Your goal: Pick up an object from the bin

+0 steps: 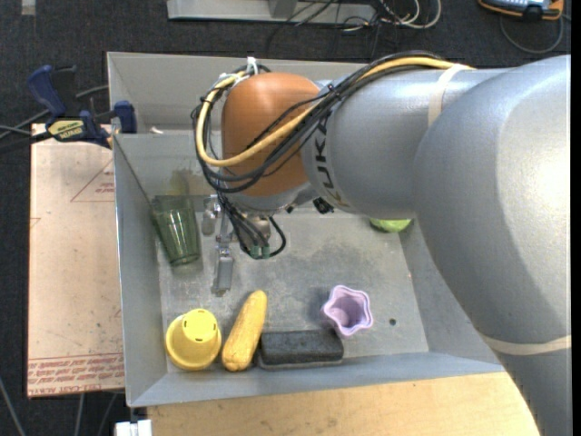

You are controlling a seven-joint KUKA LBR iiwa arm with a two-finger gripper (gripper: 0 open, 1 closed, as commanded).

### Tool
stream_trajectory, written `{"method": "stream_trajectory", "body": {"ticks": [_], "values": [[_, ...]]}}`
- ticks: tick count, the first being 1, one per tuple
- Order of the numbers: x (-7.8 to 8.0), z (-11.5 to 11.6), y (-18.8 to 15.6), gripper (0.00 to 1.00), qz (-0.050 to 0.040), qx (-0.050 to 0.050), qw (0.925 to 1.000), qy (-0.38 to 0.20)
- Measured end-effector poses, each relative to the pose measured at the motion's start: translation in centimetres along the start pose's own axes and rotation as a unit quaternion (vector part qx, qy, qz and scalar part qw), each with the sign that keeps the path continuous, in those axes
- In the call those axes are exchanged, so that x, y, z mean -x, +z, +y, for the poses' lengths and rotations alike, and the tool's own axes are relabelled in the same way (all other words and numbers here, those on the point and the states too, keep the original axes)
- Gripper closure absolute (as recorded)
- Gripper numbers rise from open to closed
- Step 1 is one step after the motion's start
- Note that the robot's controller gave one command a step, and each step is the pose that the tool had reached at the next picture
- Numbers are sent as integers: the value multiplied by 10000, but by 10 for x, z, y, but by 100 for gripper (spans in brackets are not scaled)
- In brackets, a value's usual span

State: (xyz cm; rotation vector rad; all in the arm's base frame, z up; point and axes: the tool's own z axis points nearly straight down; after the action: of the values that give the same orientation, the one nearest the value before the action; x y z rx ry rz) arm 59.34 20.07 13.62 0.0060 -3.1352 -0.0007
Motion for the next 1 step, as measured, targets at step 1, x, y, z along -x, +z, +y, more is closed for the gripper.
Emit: {"method": "stream_trajectory", "body": {"ticks": [1], "values": [[2, -1, -5, 0, -33, 6, 10000, 14]]}}
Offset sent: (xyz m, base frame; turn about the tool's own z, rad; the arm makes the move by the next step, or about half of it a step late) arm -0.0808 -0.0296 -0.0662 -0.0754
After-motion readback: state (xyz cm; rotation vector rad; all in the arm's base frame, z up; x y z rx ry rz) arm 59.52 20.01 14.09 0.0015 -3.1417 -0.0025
